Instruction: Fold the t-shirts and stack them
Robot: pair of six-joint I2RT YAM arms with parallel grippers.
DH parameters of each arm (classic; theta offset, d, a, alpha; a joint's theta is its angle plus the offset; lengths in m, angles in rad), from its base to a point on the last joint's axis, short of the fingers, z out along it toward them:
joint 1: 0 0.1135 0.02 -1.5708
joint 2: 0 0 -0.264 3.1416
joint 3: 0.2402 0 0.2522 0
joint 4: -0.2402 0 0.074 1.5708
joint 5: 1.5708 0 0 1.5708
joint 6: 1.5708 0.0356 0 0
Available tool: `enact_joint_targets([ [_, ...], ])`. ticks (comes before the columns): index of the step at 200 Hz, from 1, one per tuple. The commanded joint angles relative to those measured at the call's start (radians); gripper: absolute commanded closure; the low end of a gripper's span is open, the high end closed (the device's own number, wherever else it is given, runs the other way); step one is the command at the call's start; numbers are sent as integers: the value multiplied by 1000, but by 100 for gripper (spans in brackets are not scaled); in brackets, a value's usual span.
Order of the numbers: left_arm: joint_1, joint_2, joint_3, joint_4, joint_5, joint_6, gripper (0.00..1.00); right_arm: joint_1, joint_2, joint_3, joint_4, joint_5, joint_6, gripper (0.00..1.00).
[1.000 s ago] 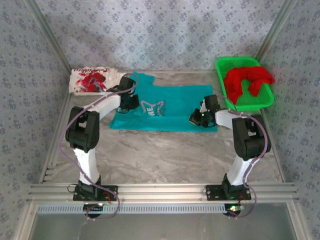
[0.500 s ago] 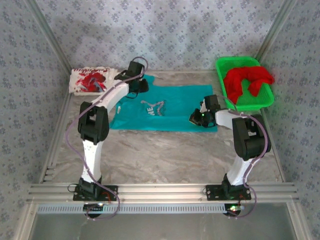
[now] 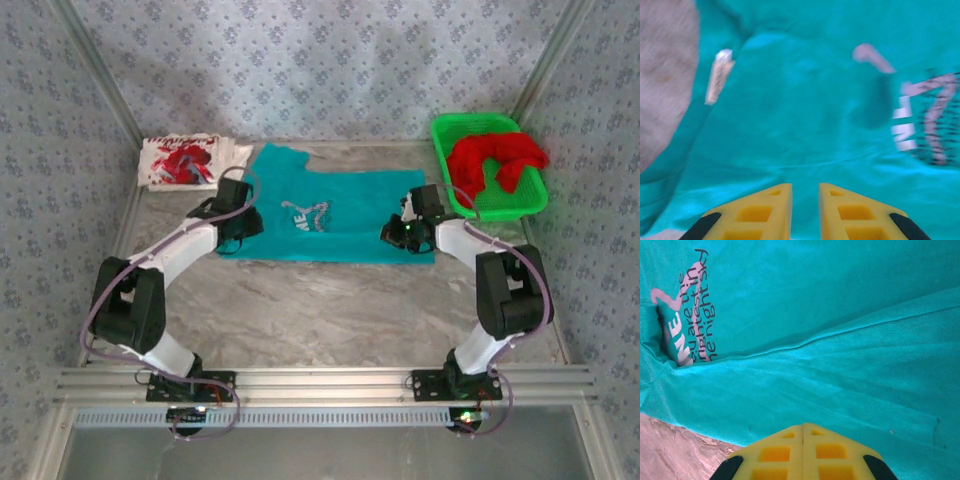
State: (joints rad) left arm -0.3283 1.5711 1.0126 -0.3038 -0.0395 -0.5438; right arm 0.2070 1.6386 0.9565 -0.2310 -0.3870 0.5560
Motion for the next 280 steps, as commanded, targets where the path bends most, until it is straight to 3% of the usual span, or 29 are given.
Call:
enact_joint_targets([
  [1,64,17,-54,87,29,-10,80,-27,31,3,-52,10,6,100],
  [54,105,179,21,93,77,22,83,-41,108,55,-18,10,46,100],
  [98,109,159,-93,118,68,-26,85,-60,111,-51,50,63,131,100],
  [127,109,87,-213,132,67,-78,85,-77,94,-151,87,47,145,100],
  [162,99,-30,-362,117,133,-133,85,-78,-44,-332,124,75,163,100],
  [219,-109,-345,-492,-111,52,-325,83,-19,-382,-568,32,185,279,100],
  [242,-162,-476,-538,-193,25,-411,81,-36,-490,-562,-61,225,269,100],
  [262,-146,-551,-487,-276,-59,-354,79,-45,-552,-514,-86,237,239,100],
  [280,-71,-542,-372,-250,-68,-229,72,-54,-554,-421,-96,248,187,100],
])
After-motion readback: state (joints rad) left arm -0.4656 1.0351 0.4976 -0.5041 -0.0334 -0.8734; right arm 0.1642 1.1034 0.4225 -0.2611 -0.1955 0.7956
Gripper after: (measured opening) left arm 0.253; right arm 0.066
